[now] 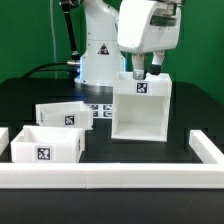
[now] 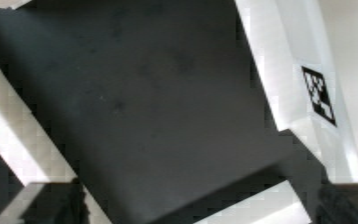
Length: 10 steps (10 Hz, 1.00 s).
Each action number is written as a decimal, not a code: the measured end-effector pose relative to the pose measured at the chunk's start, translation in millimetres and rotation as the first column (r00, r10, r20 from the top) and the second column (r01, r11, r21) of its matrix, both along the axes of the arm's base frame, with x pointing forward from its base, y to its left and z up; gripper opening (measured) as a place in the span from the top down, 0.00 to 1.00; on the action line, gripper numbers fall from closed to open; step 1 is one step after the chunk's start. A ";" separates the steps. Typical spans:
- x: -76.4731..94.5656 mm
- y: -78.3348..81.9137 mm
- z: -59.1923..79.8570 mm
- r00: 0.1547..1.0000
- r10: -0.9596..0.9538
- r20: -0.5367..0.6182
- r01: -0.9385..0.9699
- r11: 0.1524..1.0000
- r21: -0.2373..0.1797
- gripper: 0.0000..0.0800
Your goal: Assemble drawer
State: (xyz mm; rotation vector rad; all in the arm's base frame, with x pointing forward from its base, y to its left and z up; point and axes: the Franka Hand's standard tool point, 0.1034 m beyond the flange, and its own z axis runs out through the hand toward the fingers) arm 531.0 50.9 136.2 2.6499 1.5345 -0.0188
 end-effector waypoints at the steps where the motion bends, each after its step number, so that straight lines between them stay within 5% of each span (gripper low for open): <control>1: 0.0 0.0 0.0 1.000 0.000 0.000 0.000 1.000 0.000 0.19; 7: -0.3 0.0 -0.7 1.000 -0.007 -0.001 0.007 1.000 0.001 0.19; 10: -17.1 5.3 0.4 0.956 -0.293 0.006 0.293 0.956 0.002 0.19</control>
Offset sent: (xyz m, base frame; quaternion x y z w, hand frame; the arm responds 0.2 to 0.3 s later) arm 0.0000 0.0000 0.0000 0.0000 0.0000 0.0000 1.0000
